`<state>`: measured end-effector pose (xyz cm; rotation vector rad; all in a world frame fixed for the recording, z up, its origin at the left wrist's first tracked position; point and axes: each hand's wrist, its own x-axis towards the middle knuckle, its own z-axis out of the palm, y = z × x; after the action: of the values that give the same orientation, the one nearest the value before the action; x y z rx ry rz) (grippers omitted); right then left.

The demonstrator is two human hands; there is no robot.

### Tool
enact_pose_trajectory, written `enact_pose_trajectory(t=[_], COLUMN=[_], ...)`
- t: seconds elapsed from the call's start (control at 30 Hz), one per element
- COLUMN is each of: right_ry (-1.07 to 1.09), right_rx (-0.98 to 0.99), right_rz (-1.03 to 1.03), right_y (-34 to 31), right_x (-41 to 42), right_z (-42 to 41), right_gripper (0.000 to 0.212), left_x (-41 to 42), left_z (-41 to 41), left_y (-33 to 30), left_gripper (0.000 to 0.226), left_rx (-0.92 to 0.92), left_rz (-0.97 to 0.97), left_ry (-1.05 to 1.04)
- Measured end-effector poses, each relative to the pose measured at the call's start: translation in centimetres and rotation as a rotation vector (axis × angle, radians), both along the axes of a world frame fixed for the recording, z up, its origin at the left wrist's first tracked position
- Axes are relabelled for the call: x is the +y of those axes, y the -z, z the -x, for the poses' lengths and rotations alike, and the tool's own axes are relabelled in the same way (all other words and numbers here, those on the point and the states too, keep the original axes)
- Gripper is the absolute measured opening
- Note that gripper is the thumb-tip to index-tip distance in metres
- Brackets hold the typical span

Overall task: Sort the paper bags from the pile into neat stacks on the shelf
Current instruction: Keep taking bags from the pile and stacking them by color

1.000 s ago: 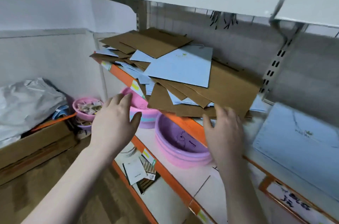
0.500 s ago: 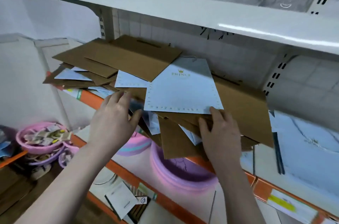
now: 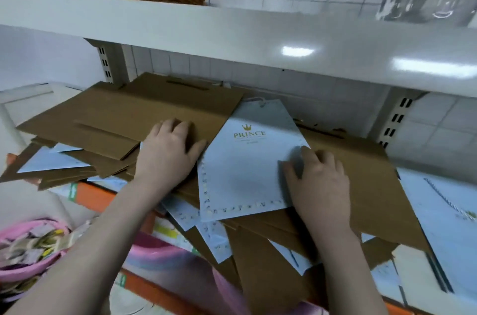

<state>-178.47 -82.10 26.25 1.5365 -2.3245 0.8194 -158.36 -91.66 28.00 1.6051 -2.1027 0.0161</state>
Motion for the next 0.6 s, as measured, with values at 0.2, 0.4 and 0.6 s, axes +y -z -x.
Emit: enact_pose_trajectory(t=[0.2,0.4,0.6], right_ry=[0.238,0.356,0.351], right_rx=[0.03,-0.092,-0.31], right_rz=[-0.221,-0.238,-0.18], right_y=[-0.1,-0.6,-0.4], right_x=[-0.4,-0.2,0.8], right_z=[-1.0,-1.8,-2.3], right_gripper=[0.069,0.082,0.077], left_x=[-3.3,-4.1,-4.5], left_z=[0.2,0.5,0.4], left_y=[0.4,1.5,2.0], left_gripper=[0.06,0.056,0.055], left_rx=[-0.046,-0.005,-0.006], left_rz=[-0.067,0.001,0.007], left_ry=[0.084,0.147,0.172])
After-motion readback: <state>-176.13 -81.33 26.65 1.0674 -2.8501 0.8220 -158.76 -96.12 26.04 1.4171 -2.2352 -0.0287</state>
